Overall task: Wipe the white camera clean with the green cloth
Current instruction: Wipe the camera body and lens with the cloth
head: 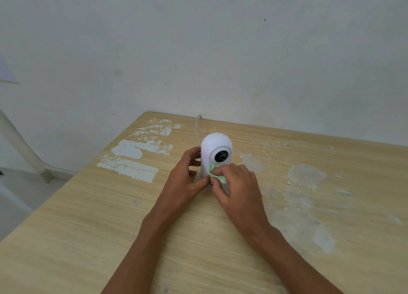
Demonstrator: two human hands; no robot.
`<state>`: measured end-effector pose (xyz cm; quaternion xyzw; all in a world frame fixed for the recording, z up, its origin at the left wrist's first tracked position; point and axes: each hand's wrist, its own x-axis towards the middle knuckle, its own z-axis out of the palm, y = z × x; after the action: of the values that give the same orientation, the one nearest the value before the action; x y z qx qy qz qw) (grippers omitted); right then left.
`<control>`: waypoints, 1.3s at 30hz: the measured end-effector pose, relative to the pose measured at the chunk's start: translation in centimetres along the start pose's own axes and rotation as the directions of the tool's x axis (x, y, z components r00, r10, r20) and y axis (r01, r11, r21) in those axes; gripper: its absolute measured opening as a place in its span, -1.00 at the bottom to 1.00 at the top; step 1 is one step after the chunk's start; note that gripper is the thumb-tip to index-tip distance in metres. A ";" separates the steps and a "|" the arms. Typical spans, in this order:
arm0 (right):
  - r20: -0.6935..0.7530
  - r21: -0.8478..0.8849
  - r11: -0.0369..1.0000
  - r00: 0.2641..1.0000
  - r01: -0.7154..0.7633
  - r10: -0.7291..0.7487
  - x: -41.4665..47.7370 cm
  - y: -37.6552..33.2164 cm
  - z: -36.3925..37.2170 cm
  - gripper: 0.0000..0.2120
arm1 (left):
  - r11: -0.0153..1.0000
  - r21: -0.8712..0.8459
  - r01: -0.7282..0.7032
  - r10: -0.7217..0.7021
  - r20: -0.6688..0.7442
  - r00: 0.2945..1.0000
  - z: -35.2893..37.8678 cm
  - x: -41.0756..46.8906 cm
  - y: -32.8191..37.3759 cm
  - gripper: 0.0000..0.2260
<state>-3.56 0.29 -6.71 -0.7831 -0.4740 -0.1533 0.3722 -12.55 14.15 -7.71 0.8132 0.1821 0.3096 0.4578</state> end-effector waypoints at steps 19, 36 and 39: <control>-0.080 -0.121 0.991 0.995 -0.063 0.054 0.5 -0.4 -0.2 -0.90 | 1.000 0.002 0.015 -0.015 -0.008 1.000 0.0 0.0 0.6 -0.40; -0.057 -0.100 0.995 0.998 0.015 -0.021 1.0 -1.0 -0.2 -0.91 | 1.000 -0.004 0.016 -0.016 -0.003 1.000 0.1 -0.2 0.8 -0.44; -0.043 -0.108 0.994 0.999 0.015 -0.020 0.8 -0.3 -0.4 -0.92 | 1.000 0.004 0.018 -0.018 -0.006 1.000 0.0 -0.2 0.7 -0.43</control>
<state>-3.43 0.59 -5.86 -0.7943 -0.4637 -0.1991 0.3383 -12.69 13.69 -7.17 0.8116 0.1912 0.3075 0.4584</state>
